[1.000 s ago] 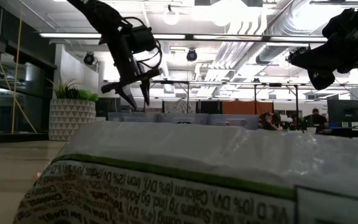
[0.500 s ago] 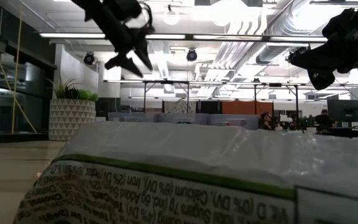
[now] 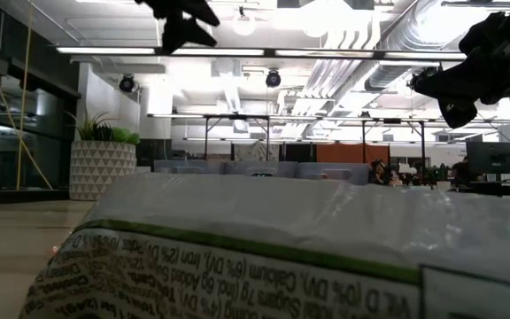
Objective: Pick and place Granola Bars by type
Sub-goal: Put the orange granola bar into the center black bin
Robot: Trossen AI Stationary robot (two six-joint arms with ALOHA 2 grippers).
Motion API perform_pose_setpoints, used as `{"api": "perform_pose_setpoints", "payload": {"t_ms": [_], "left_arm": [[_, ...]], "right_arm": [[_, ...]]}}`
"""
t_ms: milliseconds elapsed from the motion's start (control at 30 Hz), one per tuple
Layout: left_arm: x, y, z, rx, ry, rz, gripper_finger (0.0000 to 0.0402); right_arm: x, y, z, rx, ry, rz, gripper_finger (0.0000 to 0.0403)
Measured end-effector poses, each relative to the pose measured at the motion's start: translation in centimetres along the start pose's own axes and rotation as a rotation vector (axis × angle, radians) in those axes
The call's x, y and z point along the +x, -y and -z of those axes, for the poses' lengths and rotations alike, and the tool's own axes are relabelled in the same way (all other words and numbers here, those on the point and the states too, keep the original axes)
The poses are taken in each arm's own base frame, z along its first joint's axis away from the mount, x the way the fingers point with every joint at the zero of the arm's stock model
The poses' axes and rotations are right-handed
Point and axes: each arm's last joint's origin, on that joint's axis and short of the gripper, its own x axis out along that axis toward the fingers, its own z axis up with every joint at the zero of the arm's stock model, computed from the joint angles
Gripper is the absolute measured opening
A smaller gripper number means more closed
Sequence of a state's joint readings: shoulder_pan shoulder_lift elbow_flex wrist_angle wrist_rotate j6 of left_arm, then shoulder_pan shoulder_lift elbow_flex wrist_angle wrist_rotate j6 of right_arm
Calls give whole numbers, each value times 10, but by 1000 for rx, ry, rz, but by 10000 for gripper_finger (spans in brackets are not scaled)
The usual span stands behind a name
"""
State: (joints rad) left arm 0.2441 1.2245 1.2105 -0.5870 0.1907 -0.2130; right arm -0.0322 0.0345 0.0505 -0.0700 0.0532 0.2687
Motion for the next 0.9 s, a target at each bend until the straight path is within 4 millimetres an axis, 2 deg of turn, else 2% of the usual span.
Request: {"api": "perform_pose_setpoints", "payload": {"t_ms": [200,400,567,900], "left_arm": [[15,46,18,249,-67,-35,188],[25,78,34,354,-96,-48,188],[32,97,47,423,-128,-80,188],[55,118,68,516,-211,-72,188]], "right_arm": [[0,0,0,0,0,0,0],[0,0,0,0,0,0,0],[0,0,0,0,0,0,0],[1,0,1,-1,-14,3,0]]}}
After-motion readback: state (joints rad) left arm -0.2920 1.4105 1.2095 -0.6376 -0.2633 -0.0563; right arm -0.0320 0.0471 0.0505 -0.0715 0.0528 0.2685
